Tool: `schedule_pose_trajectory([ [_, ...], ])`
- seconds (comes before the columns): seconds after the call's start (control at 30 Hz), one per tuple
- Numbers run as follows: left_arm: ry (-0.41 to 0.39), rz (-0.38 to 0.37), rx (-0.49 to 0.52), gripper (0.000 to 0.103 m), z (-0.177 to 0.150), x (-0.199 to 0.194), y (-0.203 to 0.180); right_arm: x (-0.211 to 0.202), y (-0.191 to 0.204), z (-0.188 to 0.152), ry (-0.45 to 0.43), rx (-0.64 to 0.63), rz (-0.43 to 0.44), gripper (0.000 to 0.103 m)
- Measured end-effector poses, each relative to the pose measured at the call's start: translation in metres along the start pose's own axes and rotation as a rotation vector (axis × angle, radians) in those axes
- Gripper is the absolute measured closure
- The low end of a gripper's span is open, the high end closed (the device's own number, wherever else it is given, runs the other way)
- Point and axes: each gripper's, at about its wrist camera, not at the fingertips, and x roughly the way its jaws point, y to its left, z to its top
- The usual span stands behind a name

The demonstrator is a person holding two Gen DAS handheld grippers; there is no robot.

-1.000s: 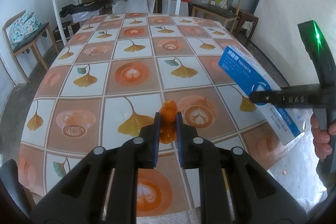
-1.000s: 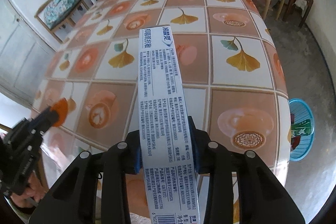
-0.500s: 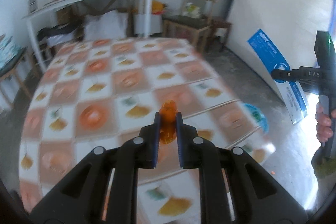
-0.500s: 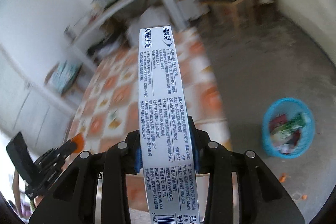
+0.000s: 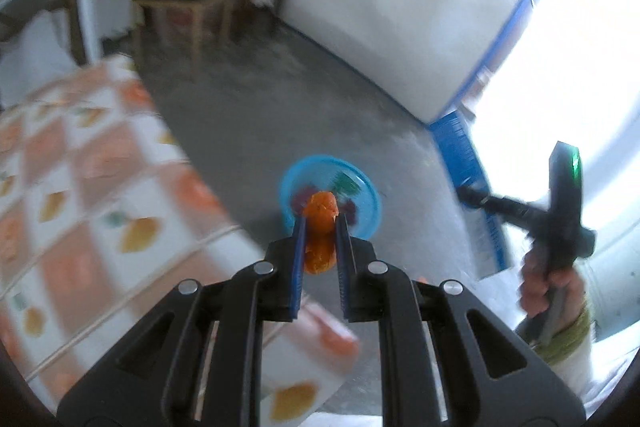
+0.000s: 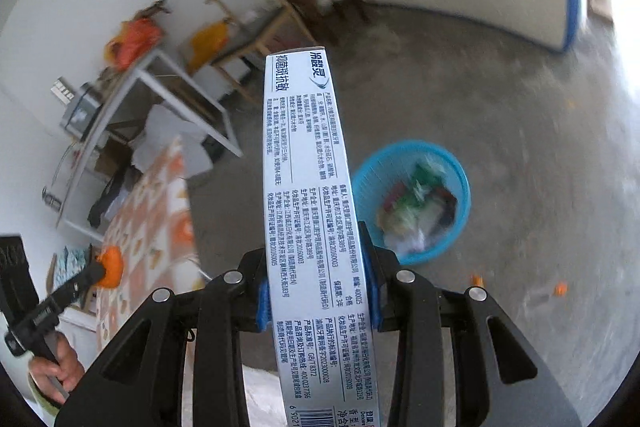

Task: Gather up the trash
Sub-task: 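Carry the peels and box over the wastebasket and open both grippers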

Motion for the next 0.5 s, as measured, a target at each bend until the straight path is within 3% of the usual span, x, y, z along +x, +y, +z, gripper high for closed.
schedule_pose_trajectory([
  [0.2,0.184,-0.046,-0.026,0.090,0.028,0.108,-0.019,0.072,-0.043,0.004,0.126,0.066,0.007,0.068],
  [0.4,0.236,-0.017,-0.029,0.088,0.063,0.183,-0.024,0.151,-0.063,0.040,0.186,0.113,-0.006,0.067],
  [0.43,0.240,-0.018,-0.038,0.083,0.071,0.197,-0.024,0.168,-0.069,0.048,0.195,0.116,-0.006,0.067],
  [0.5,0.235,0.004,-0.050,0.041,0.081,0.212,-0.023,0.197,-0.085,0.059,0.202,0.138,0.011,0.049],
])
